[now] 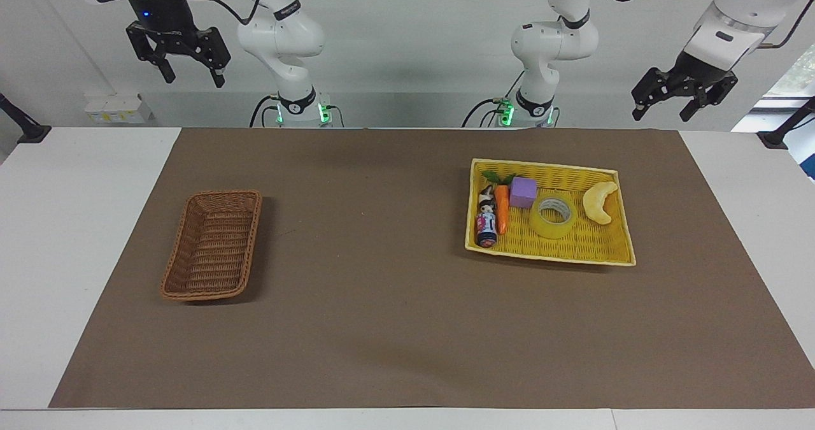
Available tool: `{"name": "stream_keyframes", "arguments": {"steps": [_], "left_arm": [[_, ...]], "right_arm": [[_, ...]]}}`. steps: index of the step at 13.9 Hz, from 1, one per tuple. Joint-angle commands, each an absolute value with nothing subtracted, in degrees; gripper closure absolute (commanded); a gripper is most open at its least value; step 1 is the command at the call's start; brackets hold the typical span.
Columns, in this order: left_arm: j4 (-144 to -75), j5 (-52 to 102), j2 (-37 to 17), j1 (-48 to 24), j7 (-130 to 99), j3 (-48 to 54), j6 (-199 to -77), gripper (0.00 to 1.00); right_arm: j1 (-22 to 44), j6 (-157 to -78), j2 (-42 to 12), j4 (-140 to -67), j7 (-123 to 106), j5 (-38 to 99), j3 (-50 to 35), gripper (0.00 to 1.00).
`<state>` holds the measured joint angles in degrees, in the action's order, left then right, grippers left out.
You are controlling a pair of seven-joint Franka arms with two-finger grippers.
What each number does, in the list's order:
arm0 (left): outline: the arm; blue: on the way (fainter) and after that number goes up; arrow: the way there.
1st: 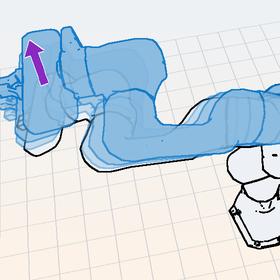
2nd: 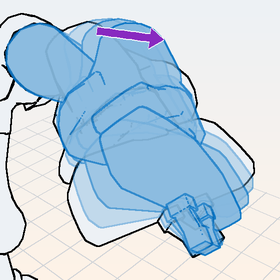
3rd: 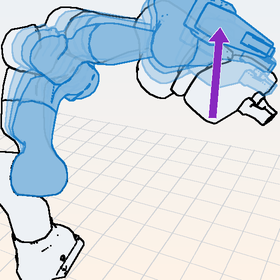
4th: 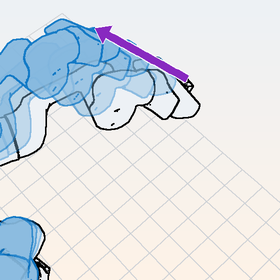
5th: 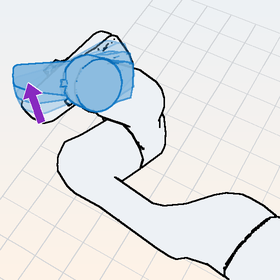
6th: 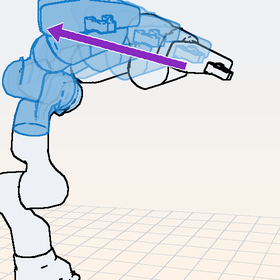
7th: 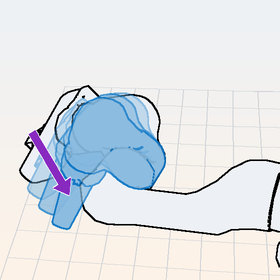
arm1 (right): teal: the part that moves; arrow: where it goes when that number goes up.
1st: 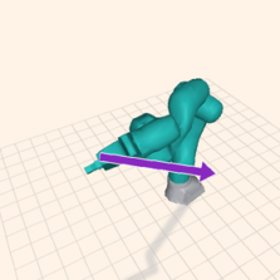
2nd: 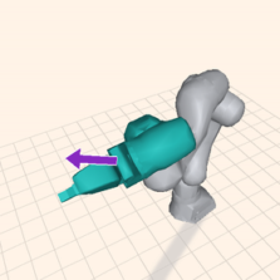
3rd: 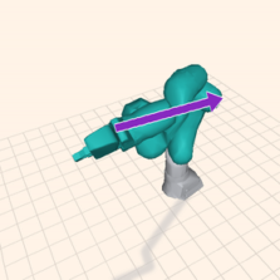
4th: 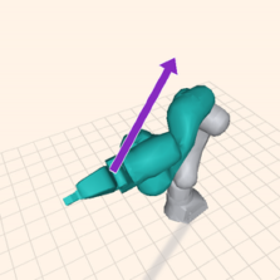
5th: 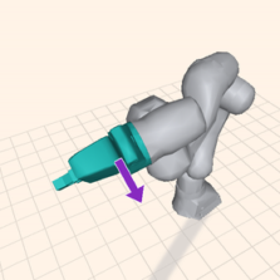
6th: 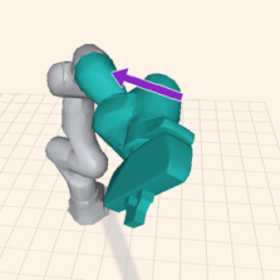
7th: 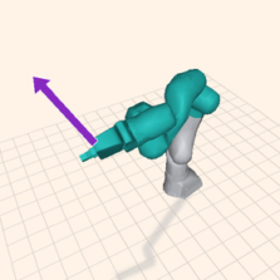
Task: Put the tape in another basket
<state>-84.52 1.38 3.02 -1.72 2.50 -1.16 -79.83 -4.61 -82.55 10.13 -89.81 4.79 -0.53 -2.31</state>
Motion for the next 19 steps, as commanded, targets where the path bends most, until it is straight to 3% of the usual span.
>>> {"name": "stream_keyframes", "arguments": {"steps": [1,10,19], "left_arm": [[-83.83,0.35,2.97,-1.05,5.25,-0.88,-78.31,0.0],[-85.08,0.53,3.69,-0.18,5.89,-1.05,-79.19,0.0],[-91.84,0.61,5.36,-0.26,5.63,-1.05,-85.07,0.0]], "right_arm": [[-5.01,-82.71,5.99,-85.88,2.73,-1.75,-2.46,0.0],[-4.66,-85.17,8.09,-90.09,2.81,-1.41,-2.37,0.0],[-5.1,-84.73,7.73,-89.38,3.25,-0.53,-2.37,0.0]]}}
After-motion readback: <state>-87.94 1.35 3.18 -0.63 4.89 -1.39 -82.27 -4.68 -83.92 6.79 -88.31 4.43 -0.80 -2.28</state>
